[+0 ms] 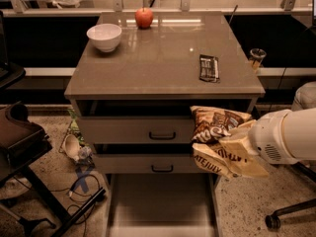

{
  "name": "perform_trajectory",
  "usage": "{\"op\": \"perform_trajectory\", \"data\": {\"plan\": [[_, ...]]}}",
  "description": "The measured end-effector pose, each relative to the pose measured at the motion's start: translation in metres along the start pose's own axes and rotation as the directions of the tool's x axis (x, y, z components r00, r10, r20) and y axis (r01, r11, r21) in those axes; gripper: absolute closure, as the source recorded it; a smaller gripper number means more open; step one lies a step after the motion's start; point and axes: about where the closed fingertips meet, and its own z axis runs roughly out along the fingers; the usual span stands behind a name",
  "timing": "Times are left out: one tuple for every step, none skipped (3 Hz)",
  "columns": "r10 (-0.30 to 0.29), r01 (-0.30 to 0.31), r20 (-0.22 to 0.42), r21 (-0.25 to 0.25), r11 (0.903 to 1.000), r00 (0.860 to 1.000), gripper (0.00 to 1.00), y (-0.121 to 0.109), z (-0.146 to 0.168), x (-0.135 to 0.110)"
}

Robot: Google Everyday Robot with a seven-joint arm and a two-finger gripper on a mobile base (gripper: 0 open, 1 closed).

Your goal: Pick brown chip bag from bottom drawer and place on counter

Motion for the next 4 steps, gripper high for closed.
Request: {"op": "perform_trajectory", "data": {"plan": [[0.0, 0.0, 0.0, 0.0, 1.0, 1.0, 1.0, 0.0, 0.0, 0.0], [-0.022, 0.022, -0.006, 0.014, 0.9997, 1.0, 1.0, 0.0, -0.022, -0.012], [-0.077, 0.081, -0.048, 0.086, 0.993, 0.996, 1.0, -0.001, -0.08, -0.043], [-0.119, 0.126, -0.062, 0.136, 0.9827, 0.991, 1.0, -0.011, -0.114, -0.072]]}}
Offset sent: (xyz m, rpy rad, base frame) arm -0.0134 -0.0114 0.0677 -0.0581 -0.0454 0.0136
